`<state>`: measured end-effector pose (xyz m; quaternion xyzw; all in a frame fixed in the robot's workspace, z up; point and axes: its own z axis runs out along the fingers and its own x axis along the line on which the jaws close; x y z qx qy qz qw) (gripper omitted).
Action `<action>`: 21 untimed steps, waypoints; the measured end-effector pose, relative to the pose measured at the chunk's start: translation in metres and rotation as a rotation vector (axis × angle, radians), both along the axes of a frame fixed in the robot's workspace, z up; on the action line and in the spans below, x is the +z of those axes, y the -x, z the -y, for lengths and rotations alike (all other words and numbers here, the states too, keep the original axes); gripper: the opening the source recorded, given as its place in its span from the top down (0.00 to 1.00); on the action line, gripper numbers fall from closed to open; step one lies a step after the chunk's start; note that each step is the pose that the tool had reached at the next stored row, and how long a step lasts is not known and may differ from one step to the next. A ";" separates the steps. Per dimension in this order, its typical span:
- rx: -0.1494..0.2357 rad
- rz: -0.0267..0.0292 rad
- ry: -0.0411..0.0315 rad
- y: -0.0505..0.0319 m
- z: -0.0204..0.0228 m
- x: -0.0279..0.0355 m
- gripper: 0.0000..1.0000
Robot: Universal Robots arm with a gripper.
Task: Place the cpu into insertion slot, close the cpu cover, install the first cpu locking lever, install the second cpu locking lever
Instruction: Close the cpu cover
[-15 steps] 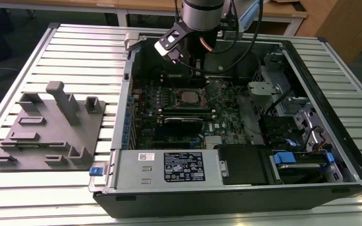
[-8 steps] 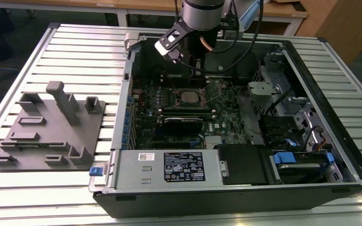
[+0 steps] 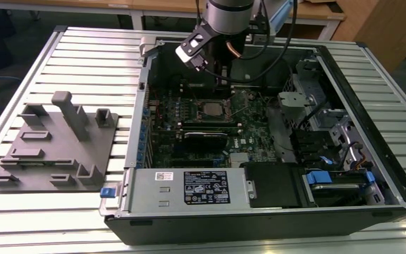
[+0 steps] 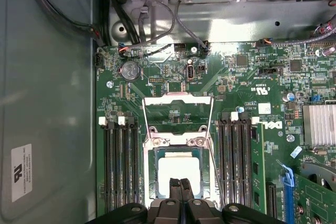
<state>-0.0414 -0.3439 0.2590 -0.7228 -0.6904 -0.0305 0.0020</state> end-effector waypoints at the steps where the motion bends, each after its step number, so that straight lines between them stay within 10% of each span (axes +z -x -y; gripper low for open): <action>1: 0.000 0.0000 0.0000 0.0000 0.0000 0.0000 0.89; 21: 0.000 0.0000 0.0000 -0.0001 0.0000 0.0030 0.89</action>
